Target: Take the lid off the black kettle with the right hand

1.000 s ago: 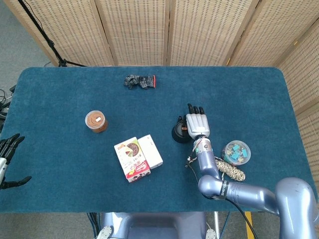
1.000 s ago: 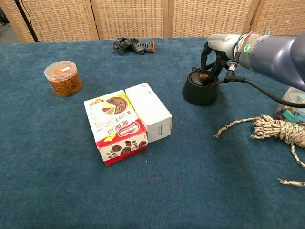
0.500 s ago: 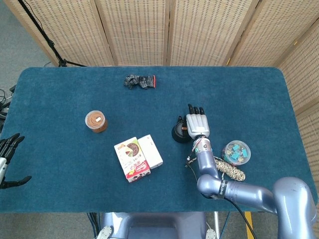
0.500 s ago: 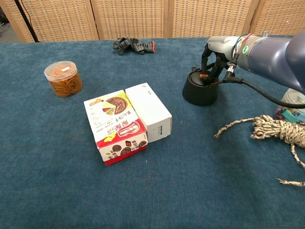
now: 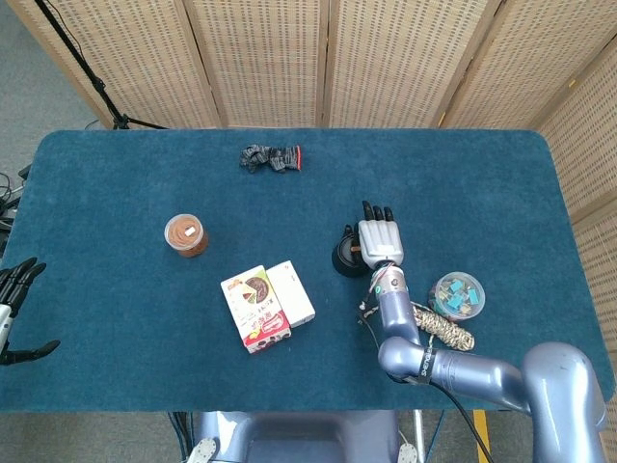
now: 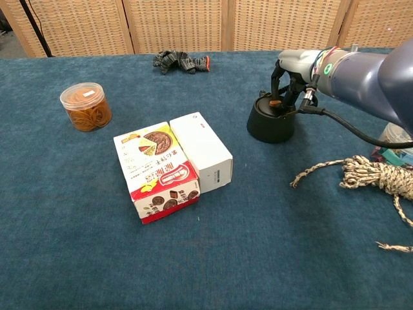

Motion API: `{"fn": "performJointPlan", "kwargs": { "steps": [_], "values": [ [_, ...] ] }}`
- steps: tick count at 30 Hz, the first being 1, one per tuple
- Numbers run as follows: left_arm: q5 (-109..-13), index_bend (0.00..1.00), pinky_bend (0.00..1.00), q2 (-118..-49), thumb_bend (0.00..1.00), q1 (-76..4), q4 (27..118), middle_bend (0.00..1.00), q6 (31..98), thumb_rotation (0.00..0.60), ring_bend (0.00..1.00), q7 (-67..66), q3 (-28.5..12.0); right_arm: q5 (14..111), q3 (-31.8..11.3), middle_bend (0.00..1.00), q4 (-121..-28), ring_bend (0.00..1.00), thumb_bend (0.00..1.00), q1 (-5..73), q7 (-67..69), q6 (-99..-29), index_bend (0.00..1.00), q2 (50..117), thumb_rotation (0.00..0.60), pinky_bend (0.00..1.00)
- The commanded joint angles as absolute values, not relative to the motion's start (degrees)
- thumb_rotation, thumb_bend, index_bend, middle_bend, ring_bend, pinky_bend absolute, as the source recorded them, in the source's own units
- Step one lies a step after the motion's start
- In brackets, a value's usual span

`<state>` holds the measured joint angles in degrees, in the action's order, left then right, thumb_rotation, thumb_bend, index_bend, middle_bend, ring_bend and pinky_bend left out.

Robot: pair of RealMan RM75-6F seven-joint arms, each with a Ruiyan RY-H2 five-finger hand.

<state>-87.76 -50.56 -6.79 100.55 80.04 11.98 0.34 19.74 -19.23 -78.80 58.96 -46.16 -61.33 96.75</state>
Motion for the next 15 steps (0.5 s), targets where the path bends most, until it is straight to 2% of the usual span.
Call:
{"fn": "performJointPlan", "kwargs": {
  "steps": [1, 7, 15],
  "values": [
    [-87.77, 0.0, 0.0, -50.55, 0.09, -6.79, 100.54, 0.0, 80.05, 0.6, 0.0, 12.03, 0.33, 20.23, -19.15, 0.0, -78.72, 0.0, 0.39, 58.9, -45.94, -61.54, 0.58, 96.83, 0.6, 0.0],
    [-87.65, 0.0, 0.0, -50.57, 0.09, -6.81, 100.5, 0.0, 80.02, 0.6, 0.0, 12.06, 0.27, 22.09, -18.87, 0.0, -79.66, 0.0, 0.39, 58.81, -45.73, -60.93, 0.59, 95.48, 0.6, 0.0],
    [-87.99, 0.0, 0.0, -50.65, 0.09, -6.76, 100.61, 0.0, 80.11, 0.6, 0.0, 11.7, 0.43, 25.1, -19.93, 0.0, -86.33, 0.0, 0.39, 58.04, -44.7, -64.54, 0.59, 92.37, 0.6, 0.0]
  ]
}}
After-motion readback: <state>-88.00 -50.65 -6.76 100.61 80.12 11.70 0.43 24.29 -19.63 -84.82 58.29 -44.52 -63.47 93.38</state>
